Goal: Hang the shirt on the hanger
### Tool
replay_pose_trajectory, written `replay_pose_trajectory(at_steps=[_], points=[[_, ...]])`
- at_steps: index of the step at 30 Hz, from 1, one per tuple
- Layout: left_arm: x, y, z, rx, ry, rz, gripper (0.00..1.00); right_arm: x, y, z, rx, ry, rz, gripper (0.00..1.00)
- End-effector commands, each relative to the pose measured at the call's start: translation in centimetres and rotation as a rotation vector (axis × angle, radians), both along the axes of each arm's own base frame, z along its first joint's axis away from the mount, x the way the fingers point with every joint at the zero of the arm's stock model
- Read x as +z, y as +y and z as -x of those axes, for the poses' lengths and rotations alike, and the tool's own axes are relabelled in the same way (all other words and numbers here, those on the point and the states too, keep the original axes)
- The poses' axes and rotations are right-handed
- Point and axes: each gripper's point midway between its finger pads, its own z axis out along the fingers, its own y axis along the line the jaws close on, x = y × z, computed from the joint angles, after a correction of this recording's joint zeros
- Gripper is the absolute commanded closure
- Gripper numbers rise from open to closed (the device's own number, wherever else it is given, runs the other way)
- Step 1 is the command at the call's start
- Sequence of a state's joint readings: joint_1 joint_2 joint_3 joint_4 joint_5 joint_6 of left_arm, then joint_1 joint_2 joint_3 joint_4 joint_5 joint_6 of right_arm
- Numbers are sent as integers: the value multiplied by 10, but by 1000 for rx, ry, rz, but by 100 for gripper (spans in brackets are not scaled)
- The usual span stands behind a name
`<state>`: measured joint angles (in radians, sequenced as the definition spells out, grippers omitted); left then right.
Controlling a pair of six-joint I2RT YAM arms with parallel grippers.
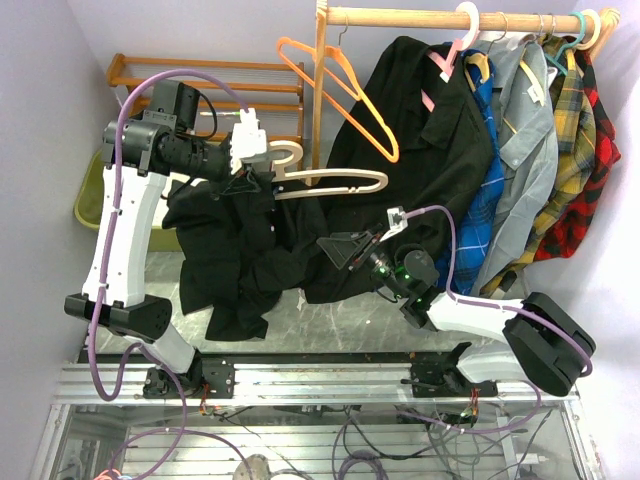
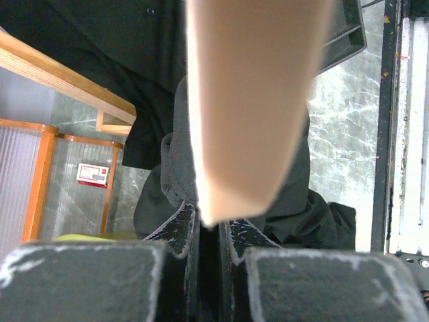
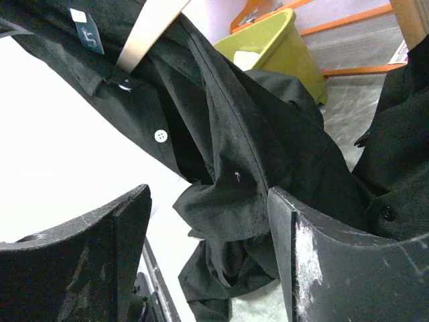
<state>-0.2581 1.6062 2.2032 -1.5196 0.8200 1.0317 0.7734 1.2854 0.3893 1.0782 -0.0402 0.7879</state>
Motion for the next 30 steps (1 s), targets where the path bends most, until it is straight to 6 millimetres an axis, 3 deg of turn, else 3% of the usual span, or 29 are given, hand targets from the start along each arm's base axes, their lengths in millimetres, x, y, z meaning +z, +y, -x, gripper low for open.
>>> replay_pose_trajectory(at_steps=[1,8,15,17,19,24,27,30], points=[[12,-4,8,-22,-31,38,93,16,-4,-8,-47,-48,-34,28],[14,-4,8,-18,-34,41,93,1,-3,-14,-49,-26,-5,28],[14,-2,7,-10,-37,35,93,-4,4,-16,-2,-16,-36,35],[14,-3,8,-12,-35,38,93,-3,8,-16,16,-24,-45,47],[15,-3,8,-13,-39,38,93,-1,12,-14,36,-28,-50,67],[12,-2,6,-13,-35,31,93,-1,14,-11,70,-8,-83,100],[9,-1,4,-7,-34,17,93,2,-3,-10,54,19,-154,100],[1,6,0,13,-43,-29,93,-2,-42,-22,-50,74,-199,100]])
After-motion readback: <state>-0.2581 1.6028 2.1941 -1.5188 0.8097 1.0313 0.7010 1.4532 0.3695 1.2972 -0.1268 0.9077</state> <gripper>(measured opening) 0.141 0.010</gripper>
